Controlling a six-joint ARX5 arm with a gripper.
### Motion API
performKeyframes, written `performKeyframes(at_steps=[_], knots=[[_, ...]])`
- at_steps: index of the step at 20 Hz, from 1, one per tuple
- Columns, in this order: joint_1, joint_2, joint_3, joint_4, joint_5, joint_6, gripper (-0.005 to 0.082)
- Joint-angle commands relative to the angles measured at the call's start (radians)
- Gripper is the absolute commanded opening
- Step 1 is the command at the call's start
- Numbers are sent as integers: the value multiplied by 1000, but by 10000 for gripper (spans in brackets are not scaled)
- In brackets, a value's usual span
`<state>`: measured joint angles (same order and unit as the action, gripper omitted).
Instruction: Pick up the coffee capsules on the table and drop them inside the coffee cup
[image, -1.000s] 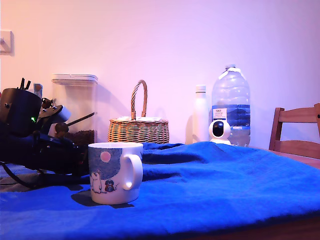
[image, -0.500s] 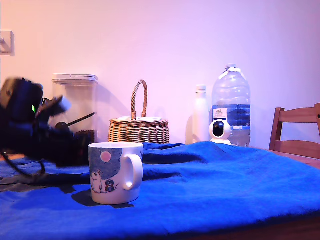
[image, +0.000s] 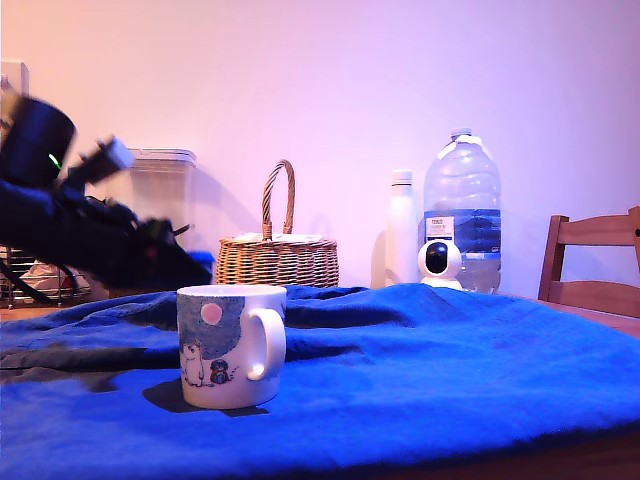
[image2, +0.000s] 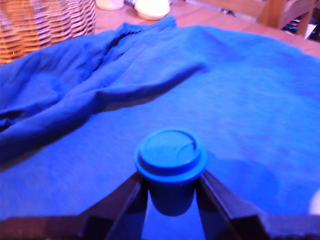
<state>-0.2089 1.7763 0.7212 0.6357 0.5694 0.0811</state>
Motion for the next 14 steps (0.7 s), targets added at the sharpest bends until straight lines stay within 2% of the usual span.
performKeyframes(at_steps=[1, 6, 7, 10, 14], knots=[[0, -42, -60, 10, 3, 6, 191], [-1, -179, -184, 23, 3, -5, 191], [-1, -203, -206, 25, 4, -26, 191], [-1, -272, -267, 25, 7, -34, 191], [-1, -354, -342, 39, 7, -72, 191]])
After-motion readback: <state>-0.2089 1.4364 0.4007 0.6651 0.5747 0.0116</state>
